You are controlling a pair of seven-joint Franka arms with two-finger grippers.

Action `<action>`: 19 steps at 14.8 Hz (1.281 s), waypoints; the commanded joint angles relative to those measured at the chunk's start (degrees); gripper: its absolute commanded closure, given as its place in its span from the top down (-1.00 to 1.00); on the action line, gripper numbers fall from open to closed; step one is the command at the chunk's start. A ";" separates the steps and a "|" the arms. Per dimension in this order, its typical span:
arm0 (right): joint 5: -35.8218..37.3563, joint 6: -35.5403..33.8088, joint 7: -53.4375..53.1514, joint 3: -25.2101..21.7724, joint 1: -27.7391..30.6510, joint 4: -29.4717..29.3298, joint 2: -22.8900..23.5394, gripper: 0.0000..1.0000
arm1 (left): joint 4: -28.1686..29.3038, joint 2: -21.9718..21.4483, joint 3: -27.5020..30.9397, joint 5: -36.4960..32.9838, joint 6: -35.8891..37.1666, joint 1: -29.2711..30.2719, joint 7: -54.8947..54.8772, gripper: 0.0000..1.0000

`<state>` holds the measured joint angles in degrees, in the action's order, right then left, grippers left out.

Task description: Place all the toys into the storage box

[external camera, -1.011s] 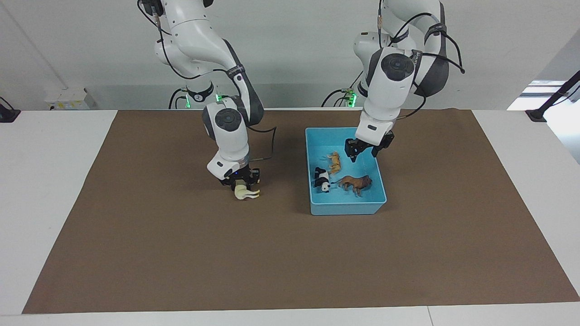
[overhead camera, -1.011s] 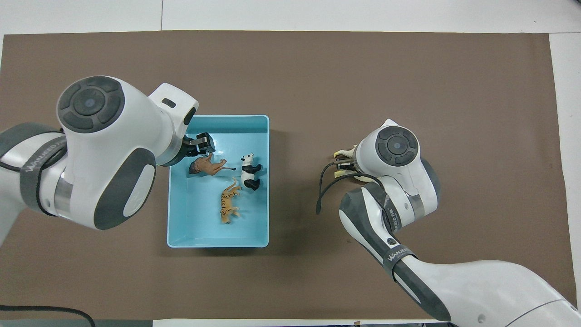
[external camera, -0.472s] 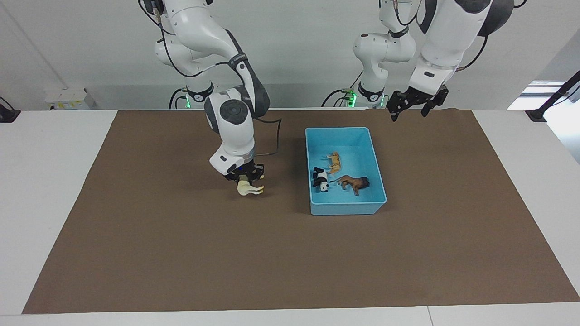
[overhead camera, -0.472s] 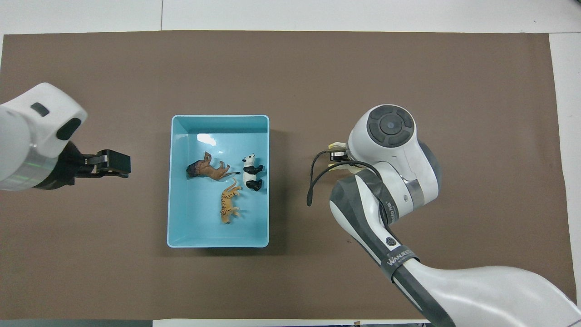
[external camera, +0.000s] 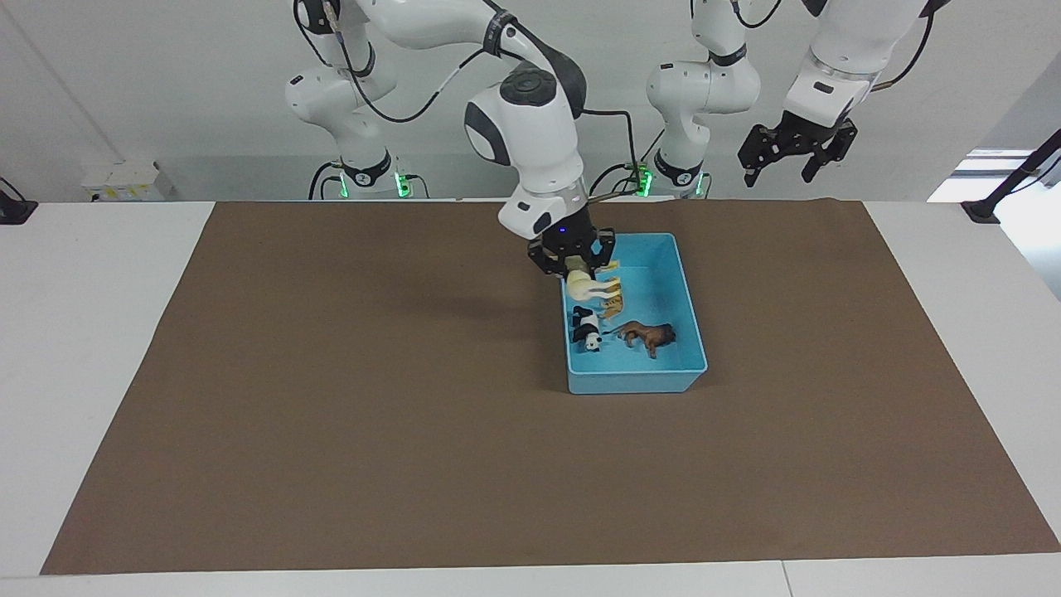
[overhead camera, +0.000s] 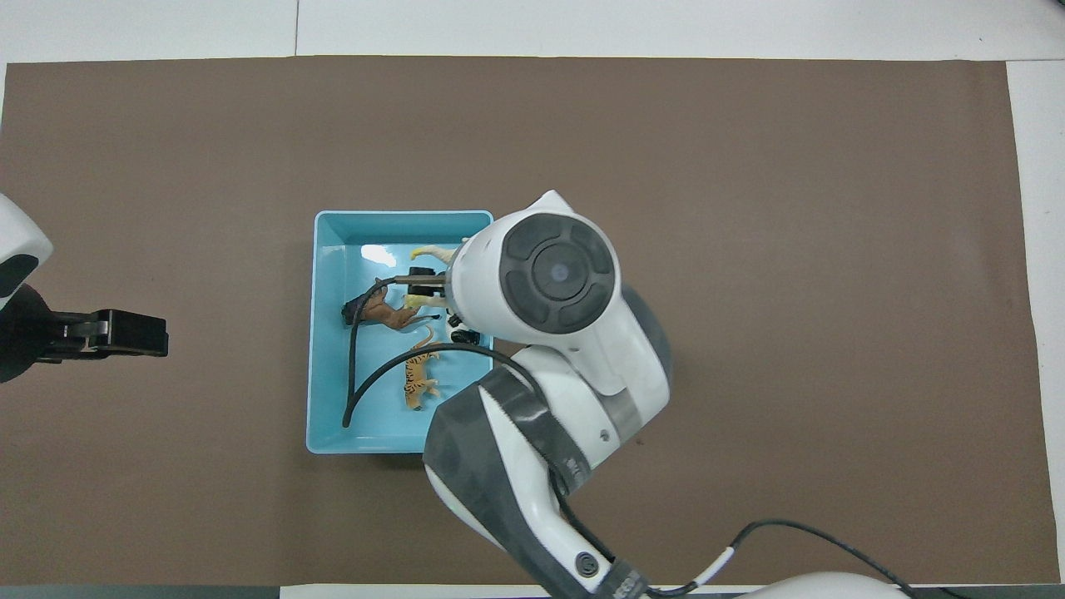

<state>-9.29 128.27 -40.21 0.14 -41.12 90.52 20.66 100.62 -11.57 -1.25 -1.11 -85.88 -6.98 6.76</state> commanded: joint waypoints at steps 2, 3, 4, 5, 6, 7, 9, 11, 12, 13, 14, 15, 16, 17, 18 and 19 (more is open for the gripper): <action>-1.34 4.98 -2.32 -0.23 -2.91 2.65 1.93 1.00 | -6.23 6.12 -1.11 0.58 1.59 3.02 -3.16 1.00; -1.34 3.93 -5.29 -0.23 -2.92 1.95 1.93 1.00 | -6.05 6.12 -1.99 0.58 2.99 4.77 -3.42 1.00; -1.34 2.26 -8.45 -0.23 -3.00 0.81 1.93 1.00 | -6.49 6.65 -4.52 0.49 3.00 7.39 -5.77 1.00; -1.34 0.07 -10.23 -0.32 -2.74 -0.42 1.85 1.00 | -7.10 8.39 -5.16 0.58 2.83 8.20 -7.02 1.00; -0.39 -2.30 -10.59 -0.75 -2.74 -1.39 1.67 1.00 | -7.72 9.19 -4.81 0.49 3.17 8.30 -7.29 1.00; -0.12 -4.59 -10.33 -1.19 -1.87 -1.57 -0.16 1.00 | -8.77 9.20 -4.72 0.58 3.35 8.13 -7.29 1.00; 2.16 -9.50 -7.98 -2.16 4.08 -1.49 -5.08 1.00 | -8.52 8.67 -4.20 0.58 3.01 7.60 -7.64 1.00; 2.52 -13.47 4.62 -2.34 11.72 -1.05 -8.42 1.00 | -7.90 8.50 -4.72 0.49 3.44 7.42 -7.21 1.00; 2.52 -16.88 11.14 -2.51 15.41 -1.13 -9.31 1.00 | -7.90 8.41 -4.72 0.49 3.70 6.81 -7.12 1.00; 2.70 -20.57 17.12 -2.86 19.02 -1.05 -9.67 1.00 | -8.42 8.84 -4.72 -0.03 3.62 6.37 -7.12 1.00; 3.39 -21.65 24.05 -2.95 22.97 -0.87 -9.93 1.00 | -7.73 8.50 -4.55 0.05 2.14 6.37 -7.03 1.00; 5.49 -21.92 32.91 -3.04 26.06 -0.70 -10.02 1.00 | -7.72 8.32 -4.55 0.05 0.47 6.19 -7.03 1.00; 7.34 -21.58 37.70 -3.04 28.26 -0.26 -10.02 1.00 | -7.55 7.02 -4.55 0.05 0.54 4.97 -7.03 1.00; 8.05 -21.40 38.27 -3.04 30.81 0.35 -10.02 1.00 | -6.59 6.31 -4.03 0.14 0.37 4.79 -7.20 1.00; 8.49 -21.40 38.36 -3.13 32.40 0.88 -10.20 1.00 | -6.23 6.21 -3.76 0.49 0.36 5.05 -7.38 1.00; 8.59 -21.92 38.53 -3.04 34.50 1.32 -10.37 1.00 | -6.14 6.21 -3.58 0.66 0.54 5.22 -7.55 1.00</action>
<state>-2.03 106.43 -2.72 -3.72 -9.28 89.99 11.19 93.49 -4.29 -6.13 -1.07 -84.84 -1.25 0.21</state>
